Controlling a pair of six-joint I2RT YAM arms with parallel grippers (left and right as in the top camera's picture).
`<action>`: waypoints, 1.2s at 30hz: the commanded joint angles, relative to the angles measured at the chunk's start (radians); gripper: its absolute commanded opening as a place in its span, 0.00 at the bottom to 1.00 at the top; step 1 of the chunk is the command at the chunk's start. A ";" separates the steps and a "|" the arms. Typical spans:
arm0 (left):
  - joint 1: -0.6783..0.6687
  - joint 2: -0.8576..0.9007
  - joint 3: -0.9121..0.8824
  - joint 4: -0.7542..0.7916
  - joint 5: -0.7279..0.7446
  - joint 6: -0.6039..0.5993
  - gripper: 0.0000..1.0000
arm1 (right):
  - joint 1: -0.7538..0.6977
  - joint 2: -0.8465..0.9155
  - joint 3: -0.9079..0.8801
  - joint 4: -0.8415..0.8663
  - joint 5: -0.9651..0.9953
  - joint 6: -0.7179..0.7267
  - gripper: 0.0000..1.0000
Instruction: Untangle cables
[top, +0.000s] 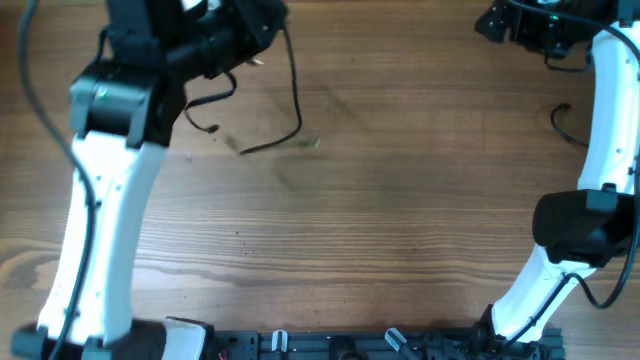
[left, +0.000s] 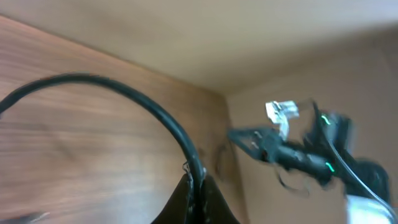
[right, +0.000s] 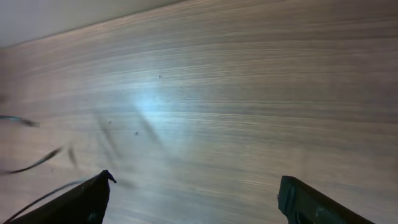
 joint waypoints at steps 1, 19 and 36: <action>0.005 0.041 0.012 0.063 0.327 0.038 0.04 | 0.085 0.021 -0.008 0.010 -0.132 -0.075 0.89; 0.116 0.041 0.013 0.199 0.607 -0.150 0.04 | 0.234 0.023 -0.008 0.100 -0.398 -0.349 0.89; 0.116 0.041 0.013 0.200 0.615 -0.179 0.04 | 0.302 0.132 -0.013 0.107 -0.446 -0.519 0.81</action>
